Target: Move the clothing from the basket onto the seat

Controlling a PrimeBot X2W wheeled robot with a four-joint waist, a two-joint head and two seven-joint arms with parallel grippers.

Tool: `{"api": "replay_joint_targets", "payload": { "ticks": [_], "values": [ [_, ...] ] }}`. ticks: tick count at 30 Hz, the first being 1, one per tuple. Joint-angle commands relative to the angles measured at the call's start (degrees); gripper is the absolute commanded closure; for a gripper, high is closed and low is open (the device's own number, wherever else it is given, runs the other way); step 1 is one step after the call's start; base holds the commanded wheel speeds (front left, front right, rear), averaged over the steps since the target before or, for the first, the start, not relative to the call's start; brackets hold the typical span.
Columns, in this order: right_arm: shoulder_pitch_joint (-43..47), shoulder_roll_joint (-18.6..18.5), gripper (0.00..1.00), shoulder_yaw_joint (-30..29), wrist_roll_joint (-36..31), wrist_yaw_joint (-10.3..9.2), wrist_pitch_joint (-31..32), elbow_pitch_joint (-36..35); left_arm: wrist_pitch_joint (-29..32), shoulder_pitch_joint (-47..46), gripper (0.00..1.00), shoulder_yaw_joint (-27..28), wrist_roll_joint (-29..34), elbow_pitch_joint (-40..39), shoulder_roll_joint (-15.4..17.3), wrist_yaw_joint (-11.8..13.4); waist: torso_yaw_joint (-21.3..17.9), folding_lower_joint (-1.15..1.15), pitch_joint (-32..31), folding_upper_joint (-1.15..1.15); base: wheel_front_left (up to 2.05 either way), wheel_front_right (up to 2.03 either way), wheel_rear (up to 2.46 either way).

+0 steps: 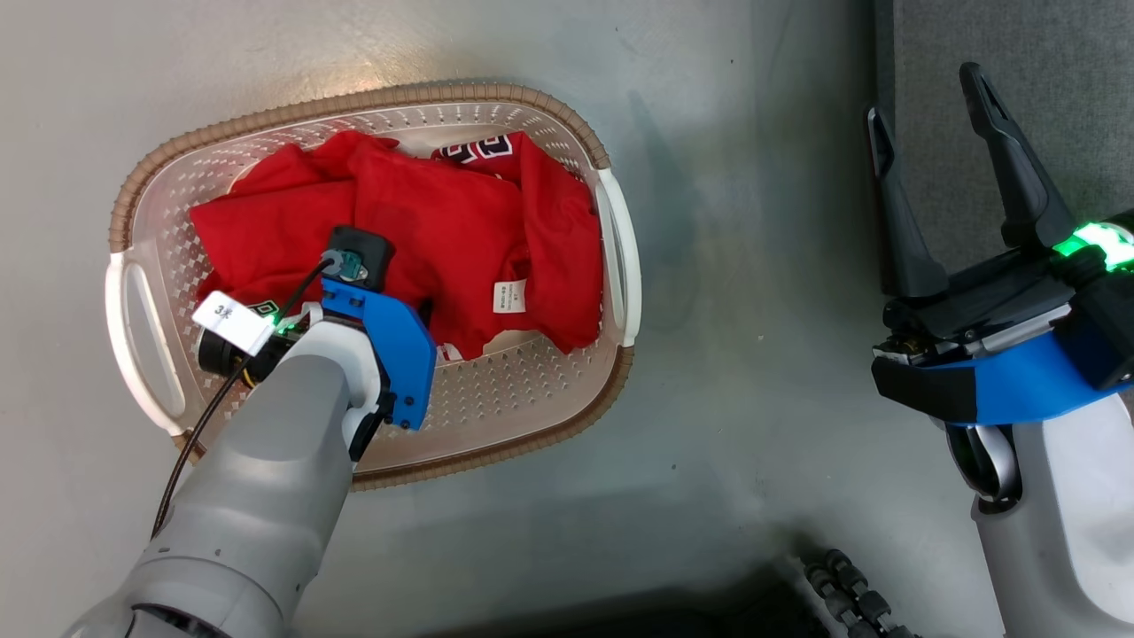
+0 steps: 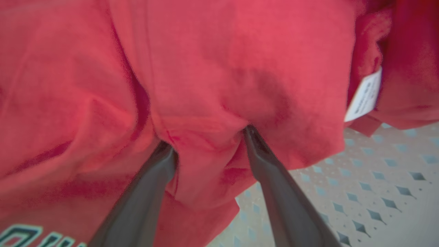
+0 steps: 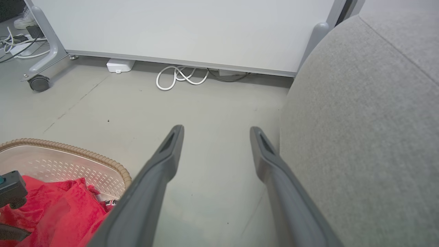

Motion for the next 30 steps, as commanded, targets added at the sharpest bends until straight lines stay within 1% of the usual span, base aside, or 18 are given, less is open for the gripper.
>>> {"api": "replay_joint_targets", "payload": {
  "ticks": [1, 3, 4, 5, 6, 7, 12, 16, 30],
  "values": [
    [-0.2, 0.0, 0.0, 0.0, -0.3, 0.03, -0.2, -0.3, -0.5, -1.2, 0.0, -0.4, -0.2, -0.1, -0.2, -0.4, -0.1, -0.01, 0.2, 0.0, 0.0, 0.0, 0.0],
    [-0.3, 0.1, 0.0, -0.1, -0.2, 0.03, -0.2, -0.3, -0.8, -1.1, 0.0, -1.4, -0.2, -0.5, -0.6, -0.4, -0.2, -0.01, 0.5, 0.0, 0.0, 0.0, 0.0],
    [-0.3, 0.2, 0.0, 0.0, -0.2, 0.03, -0.2, -0.3, -0.4, -1.1, 0.02, -1.9, -0.2, -0.5, -0.7, -0.4, -0.3, -0.01, 0.5, 0.0, 0.0, 0.0, 0.0],
    [-0.3, 0.3, 0.0, 0.0, -0.1, 0.03, -0.2, -0.2, -0.3, -1.1, 0.6, -2.5, -0.3, -0.8, -0.7, -0.4, -0.4, -0.01, 0.6, 0.0, 0.0, 0.0, 0.0],
    [-0.4, 0.4, 0.0, 0.0, -0.1, 0.03, -0.2, -0.2, -0.7, -1.2, 0.98, -2.9, -0.5, -1.2, -0.8, -0.4, -0.4, -0.01, 0.6, 0.0, 0.0, 0.0, 0.0],
    [-0.3, 0.4, 0.0, 0.0, -0.2, 0.03, -0.2, -0.2, -0.9, -1.3, 1.0, -3.2, -0.6, -1.3, -0.8, -0.4, -0.5, -0.01, 0.5, 0.0, 0.0, 0.0, 0.0],
    [-0.6, 0.5, 0.0, -0.2, -0.3, 0.03, -0.2, 0.2, -1.2, -1.6, 1.0, -5.1, -2.2, -2.4, -1.0, -0.4, -0.3, -0.01, 0.0, 0.0, 0.0, 0.0, 0.0],
    [-0.9, 0.5, 0.0, 0.0, -0.1, 0.03, -0.2, 0.6, -3.1, -1.5, 1.0, -6.2, -3.9, -3.3, -1.1, -0.4, 0.2, -0.01, -1.4, 0.0, 0.0, 0.0, 0.0],
    [0.3, 0.1, 0.0, 1.0, 0.6, 0.03, -0.2, 3.4, -11.7, 1.8, 1.0, -11.3, -9.3, -6.3, -1.3, -0.4, 3.2, -0.01, -11.2, 0.0, 0.0, 0.0, 0.0]
  ]
}}
